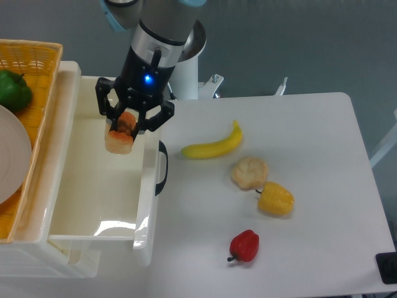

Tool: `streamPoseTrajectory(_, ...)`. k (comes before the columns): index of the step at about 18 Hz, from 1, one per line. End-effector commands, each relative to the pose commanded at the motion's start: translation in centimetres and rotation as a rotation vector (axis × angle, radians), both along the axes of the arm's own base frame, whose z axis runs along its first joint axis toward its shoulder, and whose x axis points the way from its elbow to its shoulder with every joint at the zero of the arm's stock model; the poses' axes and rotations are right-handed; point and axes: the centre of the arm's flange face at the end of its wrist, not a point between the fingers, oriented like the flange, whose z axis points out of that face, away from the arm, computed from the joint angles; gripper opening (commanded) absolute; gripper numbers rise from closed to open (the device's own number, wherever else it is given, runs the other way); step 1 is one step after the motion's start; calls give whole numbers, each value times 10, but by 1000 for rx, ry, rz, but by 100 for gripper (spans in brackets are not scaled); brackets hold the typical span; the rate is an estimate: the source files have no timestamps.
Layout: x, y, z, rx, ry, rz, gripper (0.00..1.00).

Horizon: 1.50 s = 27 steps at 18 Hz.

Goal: Place the square bread in the upper white drawer

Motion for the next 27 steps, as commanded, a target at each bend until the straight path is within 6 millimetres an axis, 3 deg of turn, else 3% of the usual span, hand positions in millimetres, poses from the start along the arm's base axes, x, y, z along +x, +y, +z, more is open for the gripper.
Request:
streamPoseTrajectory(4, -1, 1, -3, -1, 0, -6, 62)
streamPoseTrajectory(13, 2, 6, -1, 16, 21, -18, 62)
streamPoseTrajectory(17, -27, -3, -1, 34, 64, 30, 70)
streamPoseTrajectory(20, -53, -10, -8, 40, 87, 53, 100)
streamPoseTrajectory(27, -111, -42, -24, 0, 183, 27, 100)
